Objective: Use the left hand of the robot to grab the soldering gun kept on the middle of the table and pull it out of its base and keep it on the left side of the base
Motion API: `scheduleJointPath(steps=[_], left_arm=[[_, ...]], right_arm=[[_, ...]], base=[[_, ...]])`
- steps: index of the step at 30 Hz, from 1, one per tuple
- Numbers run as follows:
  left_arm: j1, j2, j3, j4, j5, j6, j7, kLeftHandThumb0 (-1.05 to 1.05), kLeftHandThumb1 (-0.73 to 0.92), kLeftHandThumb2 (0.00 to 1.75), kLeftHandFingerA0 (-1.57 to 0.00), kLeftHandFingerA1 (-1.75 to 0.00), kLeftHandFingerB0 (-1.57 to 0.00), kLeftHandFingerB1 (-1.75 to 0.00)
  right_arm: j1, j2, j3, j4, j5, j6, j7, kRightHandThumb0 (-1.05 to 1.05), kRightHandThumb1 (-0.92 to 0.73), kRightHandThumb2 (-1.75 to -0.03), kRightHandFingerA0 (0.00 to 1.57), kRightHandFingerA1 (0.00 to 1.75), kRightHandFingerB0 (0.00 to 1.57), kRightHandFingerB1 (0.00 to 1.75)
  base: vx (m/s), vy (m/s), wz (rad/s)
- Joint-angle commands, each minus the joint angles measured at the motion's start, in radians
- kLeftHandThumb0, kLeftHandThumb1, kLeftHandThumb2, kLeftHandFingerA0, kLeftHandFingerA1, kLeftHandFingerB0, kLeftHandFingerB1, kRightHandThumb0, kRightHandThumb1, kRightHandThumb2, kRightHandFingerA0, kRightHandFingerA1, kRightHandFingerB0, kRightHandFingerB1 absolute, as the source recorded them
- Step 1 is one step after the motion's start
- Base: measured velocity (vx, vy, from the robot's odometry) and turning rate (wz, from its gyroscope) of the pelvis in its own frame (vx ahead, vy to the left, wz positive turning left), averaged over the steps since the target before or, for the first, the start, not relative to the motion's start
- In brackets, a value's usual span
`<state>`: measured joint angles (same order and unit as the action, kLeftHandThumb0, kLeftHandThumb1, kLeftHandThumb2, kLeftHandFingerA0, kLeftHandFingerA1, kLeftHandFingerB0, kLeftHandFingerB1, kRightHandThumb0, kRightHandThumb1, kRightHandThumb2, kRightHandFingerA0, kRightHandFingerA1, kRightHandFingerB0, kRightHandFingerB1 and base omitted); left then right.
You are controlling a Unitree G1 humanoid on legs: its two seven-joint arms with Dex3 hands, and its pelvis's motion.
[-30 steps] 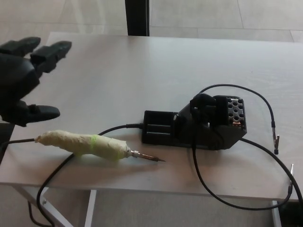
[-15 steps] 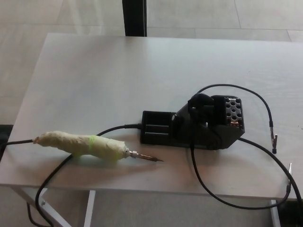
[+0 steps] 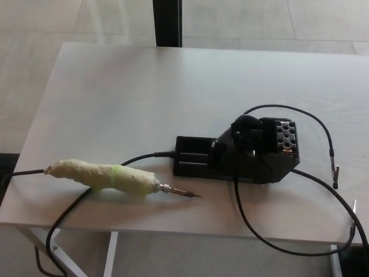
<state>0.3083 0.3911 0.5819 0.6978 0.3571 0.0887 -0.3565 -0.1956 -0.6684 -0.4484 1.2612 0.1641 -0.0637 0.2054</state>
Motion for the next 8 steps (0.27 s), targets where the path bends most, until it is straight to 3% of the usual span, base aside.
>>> scheduleJointPath(steps=[1, 2, 5, 6, 7, 8], left_arm=[[0.012, 0.01, 0.036, 0.134, -0.135, 0.14, 0.045, -0.56, 0.58, 0.57, -0.85, -0.79, -0.73, -0.68], [0.008, 0.011, 0.048, 0.148, -0.157, 0.14, 0.045, -0.62, 0.38, 0.85, -0.93, -0.86, -0.74, -0.76], [-0.001, 0.016, 0.044, 0.16, -0.181, 0.145, 0.049, -0.62, 0.38, 0.85, -0.93, -0.86, -0.74, -0.76], [-0.007, 0.015, 0.052, 0.158, -0.2, 0.166, 0.047, -0.62, 0.41, 0.87, -0.8, -0.83, -0.64, -0.73], [-0.021, 0.011, 0.063, 0.154, -0.216, 0.187, 0.066, -0.58, 0.42, 0.89, -0.84, -0.85, -0.61, -0.72], [-0.021, 0.011, 0.063, 0.154, -0.216, 0.187, 0.066, -0.58, 0.42, 0.89, -0.84, -0.85, -0.61, -0.72]], right_arm=[[0.027, 0.014, -0.025, 0.019, 0.031, -0.029, 0.016, -0.89, -0.34, -1.22, 1.23, 1.08, 0.65, 1.18], [0.03, 0.014, -0.028, 0.008, 0.035, -0.031, 0.023, -0.95, -0.4, -1.29, 1.25, 1.08, 0.65, 1.2], [0.026, 0.013, -0.032, 0.003, 0.035, -0.031, 0.027, -0.95, -0.4, -1.29, 1.25, 1.08, 0.65, 1.2], [0.027, 0.01, -0.026, -0.006, 0.029, -0.025, 0.024, -0.9, -0.33, -1.27, 1.21, 1.06, 0.54, 1.4], [0.023, 0.011, -0.03, -0.005, 0.033, -0.024, 0.028, -0.9, -0.34, -1.24, 1.18, 1.1, 0.65, 1.18], [0.023, 0.011, -0.03, -0.005, 0.033, -0.024, 0.028, -0.9, -0.34, -1.24, 1.18, 1.1, 0.65, 1.18]], base=[[0.0, 0.0, 0.0], [0.0, 0.0, 0.0], [0.0, 0.0, 0.0], [0.0, 0.0, 0.0], [0.0, 0.0, 0.0], [0.0, 0.0, 0.0]])
